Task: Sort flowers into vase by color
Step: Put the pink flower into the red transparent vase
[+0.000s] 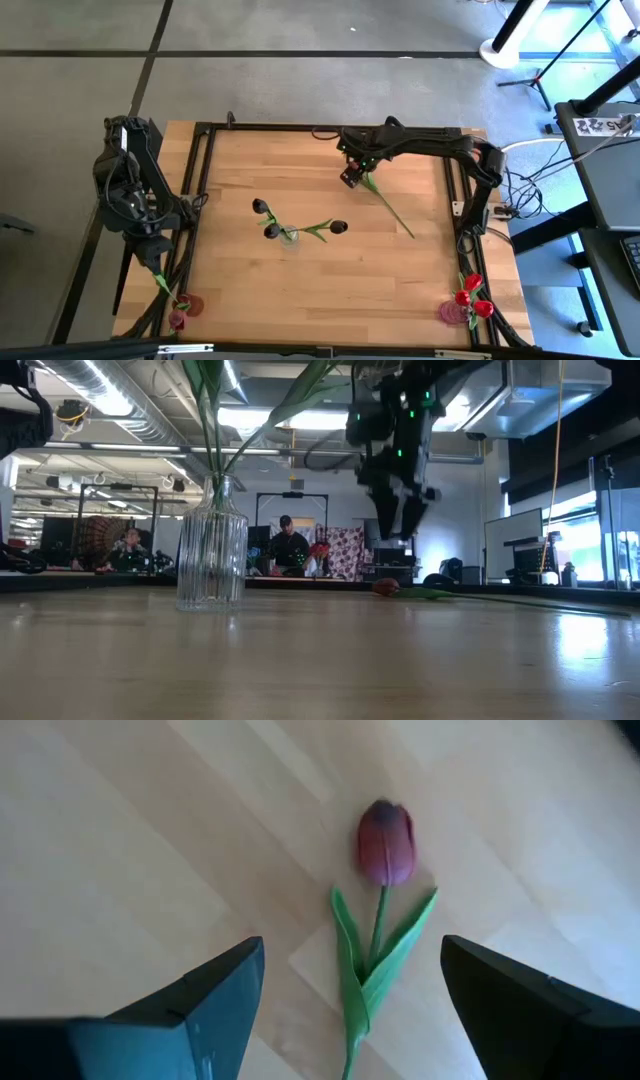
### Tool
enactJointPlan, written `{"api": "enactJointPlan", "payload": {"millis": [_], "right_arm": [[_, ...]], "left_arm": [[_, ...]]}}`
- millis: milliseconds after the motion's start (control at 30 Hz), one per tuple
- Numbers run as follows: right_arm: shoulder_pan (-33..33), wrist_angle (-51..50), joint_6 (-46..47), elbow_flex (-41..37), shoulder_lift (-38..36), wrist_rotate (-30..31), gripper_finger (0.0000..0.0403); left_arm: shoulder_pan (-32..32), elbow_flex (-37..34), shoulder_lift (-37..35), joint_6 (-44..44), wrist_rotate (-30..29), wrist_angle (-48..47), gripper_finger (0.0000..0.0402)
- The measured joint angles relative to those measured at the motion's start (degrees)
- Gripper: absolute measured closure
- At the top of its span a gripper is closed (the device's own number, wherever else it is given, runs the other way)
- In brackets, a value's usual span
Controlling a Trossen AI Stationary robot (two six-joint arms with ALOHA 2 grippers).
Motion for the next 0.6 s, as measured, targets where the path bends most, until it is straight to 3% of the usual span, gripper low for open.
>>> {"api": "enactJointPlan", "payload": {"millis": [267,600], "right_arm": [[-0.8,10.3,1.61,-8.0,2.15,-2.1,0.01],[-0.69,12.41,1.51,-9.39,2.59,-0.23,0.01]], "left_arm": [[0.0,0.0,0.09,-2.75,5.25,-0.26,0.0183],[2.22,-0.02,-0.33,5.57,-1.78,-7.77,0.017]]}}
